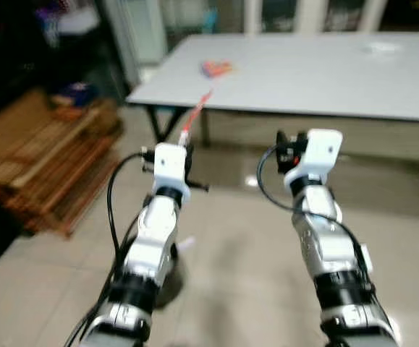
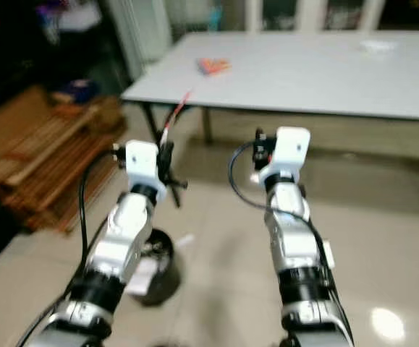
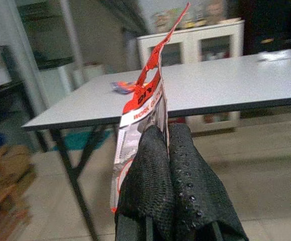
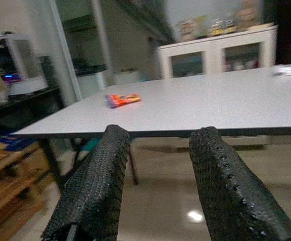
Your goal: Picking trash to rubbish bin
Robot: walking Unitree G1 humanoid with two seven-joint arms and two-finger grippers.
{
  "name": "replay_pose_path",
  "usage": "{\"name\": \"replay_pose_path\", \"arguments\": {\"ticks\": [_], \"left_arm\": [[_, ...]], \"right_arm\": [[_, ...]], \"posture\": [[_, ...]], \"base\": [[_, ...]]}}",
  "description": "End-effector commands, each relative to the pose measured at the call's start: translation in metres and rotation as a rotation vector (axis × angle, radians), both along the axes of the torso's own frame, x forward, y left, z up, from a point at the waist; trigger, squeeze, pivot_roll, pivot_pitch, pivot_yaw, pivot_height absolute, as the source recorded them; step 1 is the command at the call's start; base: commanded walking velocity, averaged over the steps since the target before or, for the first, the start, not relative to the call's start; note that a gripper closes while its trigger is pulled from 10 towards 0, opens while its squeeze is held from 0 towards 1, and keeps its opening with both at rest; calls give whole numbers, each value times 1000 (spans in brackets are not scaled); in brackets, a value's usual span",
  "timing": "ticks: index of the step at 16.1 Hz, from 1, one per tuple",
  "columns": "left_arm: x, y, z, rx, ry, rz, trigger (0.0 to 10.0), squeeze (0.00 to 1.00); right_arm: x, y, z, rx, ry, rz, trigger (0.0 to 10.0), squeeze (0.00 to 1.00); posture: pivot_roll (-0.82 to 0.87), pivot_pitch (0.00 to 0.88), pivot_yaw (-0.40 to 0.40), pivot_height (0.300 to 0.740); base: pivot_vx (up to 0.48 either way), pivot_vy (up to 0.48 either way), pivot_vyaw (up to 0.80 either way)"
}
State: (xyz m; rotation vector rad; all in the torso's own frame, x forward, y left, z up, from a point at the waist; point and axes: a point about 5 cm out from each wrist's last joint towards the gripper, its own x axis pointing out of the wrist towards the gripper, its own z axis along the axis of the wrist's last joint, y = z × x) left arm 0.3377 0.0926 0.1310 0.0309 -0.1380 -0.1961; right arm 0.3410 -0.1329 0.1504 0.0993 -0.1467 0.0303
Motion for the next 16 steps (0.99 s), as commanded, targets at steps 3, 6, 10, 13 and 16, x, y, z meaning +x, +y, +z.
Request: {"name": "replay_pose_path", "arguments": {"ticks": [3,6,10,13,16], "left_arm": [[0,4,-2,13,11,6,10000,0],[1,5,-3,7,28,16,10000,0],[1,6,-4,1,43,22,10000,0],[1,6,-5,4,49,22,10000,0],[1,7,-5,5,52,21,10000,0]], "right_arm": [[1,7,3,16,-3,24,10000,0],[1,7,3,18,1,24,10000,0],[1,7,2,19,4,27,10000,0],[1,7,1,20,6,27,10000,0],[0,8,1,25,7,28,10000,0]], "posture": [[-22,0,114,740],[-20,2,114,740],[-22,0,115,740],[-23,0,116,740],[-23,0,118,740]], "base": [[0,0,0],[0,0,0],[0,396,0],[0,480,0],[0,480,0]]}}
